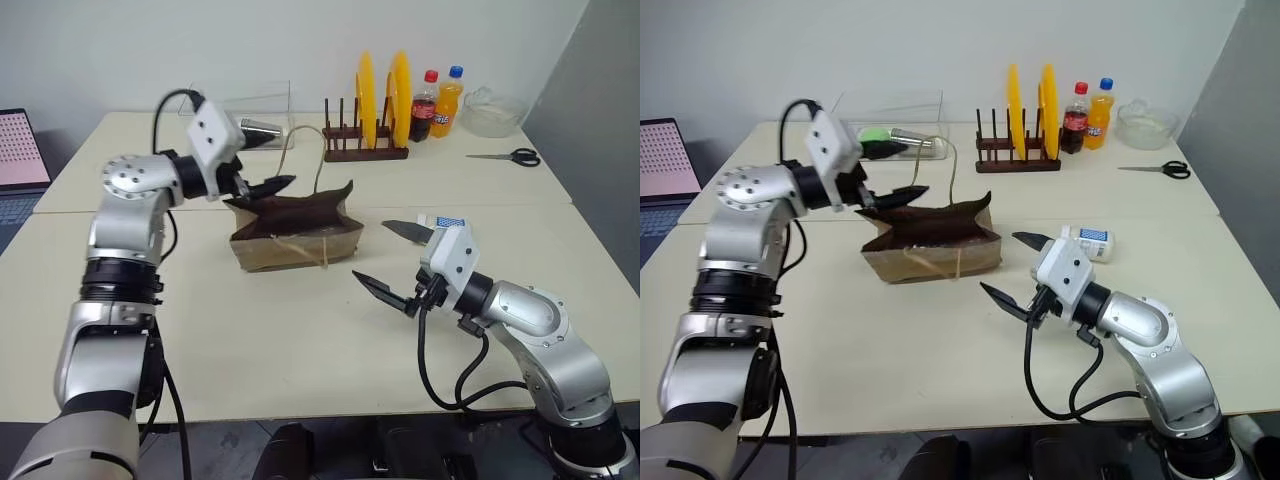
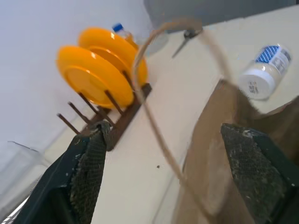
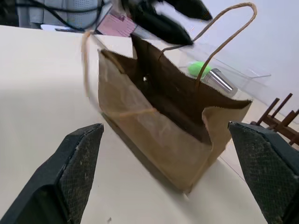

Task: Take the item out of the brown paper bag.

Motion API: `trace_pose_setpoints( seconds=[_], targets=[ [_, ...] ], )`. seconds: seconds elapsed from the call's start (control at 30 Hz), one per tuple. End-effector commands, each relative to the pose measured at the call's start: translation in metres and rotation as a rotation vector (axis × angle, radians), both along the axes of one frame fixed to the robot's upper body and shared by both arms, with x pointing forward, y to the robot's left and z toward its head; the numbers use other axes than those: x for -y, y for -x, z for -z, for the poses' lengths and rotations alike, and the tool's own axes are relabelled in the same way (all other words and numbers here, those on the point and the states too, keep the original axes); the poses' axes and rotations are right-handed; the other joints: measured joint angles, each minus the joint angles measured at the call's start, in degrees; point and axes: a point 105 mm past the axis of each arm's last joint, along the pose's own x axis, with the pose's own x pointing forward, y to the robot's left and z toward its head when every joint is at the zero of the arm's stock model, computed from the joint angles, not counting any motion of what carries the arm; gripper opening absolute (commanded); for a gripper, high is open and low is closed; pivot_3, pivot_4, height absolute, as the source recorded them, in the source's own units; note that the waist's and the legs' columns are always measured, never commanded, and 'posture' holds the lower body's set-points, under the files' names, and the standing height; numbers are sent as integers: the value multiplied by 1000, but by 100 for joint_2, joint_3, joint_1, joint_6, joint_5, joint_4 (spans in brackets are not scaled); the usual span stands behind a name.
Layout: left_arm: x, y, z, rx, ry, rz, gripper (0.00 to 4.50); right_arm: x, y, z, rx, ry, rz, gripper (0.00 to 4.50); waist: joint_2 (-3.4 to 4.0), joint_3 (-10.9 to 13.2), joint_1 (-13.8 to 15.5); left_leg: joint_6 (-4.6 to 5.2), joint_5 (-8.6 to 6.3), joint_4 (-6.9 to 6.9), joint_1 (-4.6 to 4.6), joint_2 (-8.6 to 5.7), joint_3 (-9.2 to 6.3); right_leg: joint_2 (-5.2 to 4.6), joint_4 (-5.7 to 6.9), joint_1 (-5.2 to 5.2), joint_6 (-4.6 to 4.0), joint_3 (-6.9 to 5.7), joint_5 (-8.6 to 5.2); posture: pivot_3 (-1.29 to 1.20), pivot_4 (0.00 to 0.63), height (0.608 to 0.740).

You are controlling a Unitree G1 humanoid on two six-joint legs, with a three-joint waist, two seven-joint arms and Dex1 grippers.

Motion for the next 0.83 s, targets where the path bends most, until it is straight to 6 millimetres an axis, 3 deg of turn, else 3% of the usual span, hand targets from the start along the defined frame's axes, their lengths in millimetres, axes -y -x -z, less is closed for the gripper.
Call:
trace_pose_setpoints(
  seconds=[0.03,0.1,0.2,0.3,0.37,0.53,0.73,0.83],
  targets=[
    [-22,17,-25,36,120,-88,3984,6,-4,-15,71,-29,6,4500,0,0,-6,0,0,0,1,0,0,0,0,1,0,0,0,0,150,740],
    [-37,27,-24,23,190,-176,3984,10,-9,-19,92,-53,37,4500,0,0,-23,0,0,0,3,1,3,0,1,1,0,4,0,0,150,740],
    [-46,44,-6,-27,242,-274,3984,19,-13,-19,107,-76,92,4500,0,0,-12,0,0,-3,5,3,0,0,3,0,0,3,0,0,150,740],
    [-44,67,26,-86,296,-372,3984,33,-13,-16,113,-163,193,4500,-3,-2,14,-1,0,-6,4,4,-3,-2,-4,3,0,2,0,0,150,740],
    [-37,83,58,-146,279,-445,3984,43,-12,-4,84,-202,261,4500,-4,-3,43,-1,-1,-6,1,3,-4,-3,-14,6,-1,3,1,0,150,740],
    [-23,104,108,-174,246,-511,3984,52,-8,26,26,-275,362,4500,-5,-10,144,-1,-1,-4,7,2,-2,-4,-16,11,-1,4,0,0,150,740],
    [-18,110,134,-141,230,-545,3984,48,1,44,-1,-262,375,4500,-4,-14,150,0,0,-9,18,4,5,-1,-16,16,-5,8,-3,0,150,740],
    [-13,110,137,-130,231,-521,3984,49,0,45,-3,-259,380,4500,-4,-14,149,0,-1,-9,17,4,6,0,-17,16,-5,8,-4,0,150,740]
  ],
)
